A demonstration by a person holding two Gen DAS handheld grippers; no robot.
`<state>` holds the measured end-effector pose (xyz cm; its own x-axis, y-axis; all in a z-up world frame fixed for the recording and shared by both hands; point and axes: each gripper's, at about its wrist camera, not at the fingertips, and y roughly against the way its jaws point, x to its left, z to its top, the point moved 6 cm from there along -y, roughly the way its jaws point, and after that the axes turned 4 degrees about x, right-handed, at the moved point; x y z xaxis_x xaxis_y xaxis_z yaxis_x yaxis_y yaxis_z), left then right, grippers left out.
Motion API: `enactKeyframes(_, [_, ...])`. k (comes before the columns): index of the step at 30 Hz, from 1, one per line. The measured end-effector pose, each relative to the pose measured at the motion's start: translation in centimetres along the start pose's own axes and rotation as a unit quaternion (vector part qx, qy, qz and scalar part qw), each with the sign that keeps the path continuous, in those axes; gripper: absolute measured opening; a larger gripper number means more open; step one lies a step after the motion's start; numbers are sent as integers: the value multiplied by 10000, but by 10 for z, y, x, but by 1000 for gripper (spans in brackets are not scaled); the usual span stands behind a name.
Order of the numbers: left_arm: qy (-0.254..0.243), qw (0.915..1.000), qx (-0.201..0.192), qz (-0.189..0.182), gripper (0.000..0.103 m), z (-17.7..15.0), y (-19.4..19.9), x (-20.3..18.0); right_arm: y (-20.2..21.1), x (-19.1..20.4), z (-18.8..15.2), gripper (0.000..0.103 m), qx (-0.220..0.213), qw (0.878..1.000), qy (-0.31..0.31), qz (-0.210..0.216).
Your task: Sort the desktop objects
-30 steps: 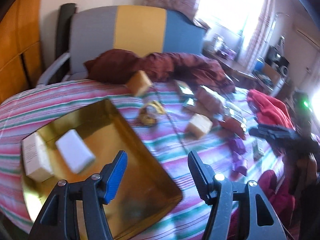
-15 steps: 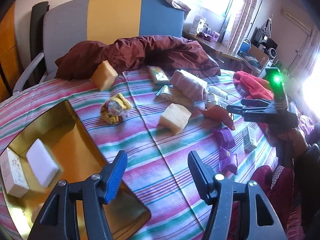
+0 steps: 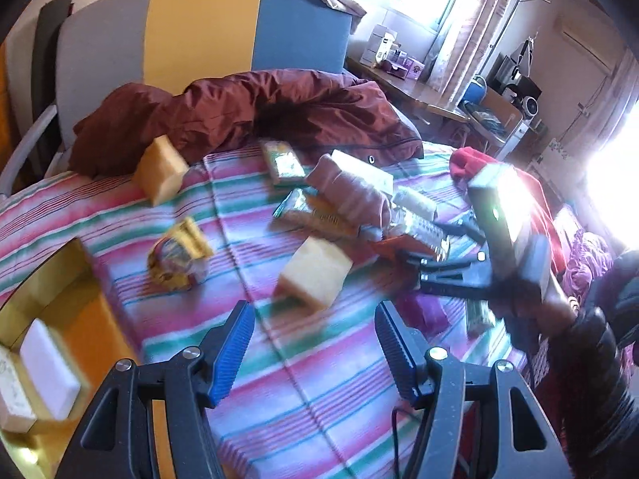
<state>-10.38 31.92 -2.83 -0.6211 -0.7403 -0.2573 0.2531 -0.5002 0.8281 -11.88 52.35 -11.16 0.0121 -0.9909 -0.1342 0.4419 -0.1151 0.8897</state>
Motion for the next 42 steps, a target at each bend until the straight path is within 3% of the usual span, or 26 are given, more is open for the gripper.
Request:
enactKeyframes(13, [402,9956,381,-750,62,75,-80,-41,1,0,-3,63,-68,9997,-93,199])
enactKeyframes(22, [743,9944,463,-587,60,104,-125,-44,0,-4,-3,64,-27,9989,-238,392])
enactKeyframes(31, [801,9935,740,-329,60,108,-164,-39,-1,-4,-3,63,-37,9987,-258,444])
enactKeyframes(35, [575,9961,657,-160,40,105,-169,-40,-2,-2,-2,63,-53,9990,-169,399])
enactKeyframes(42, [194,9988,445,-41,33,101,-156,-47,-1,0,-2,62,-128,9993,-48,340])
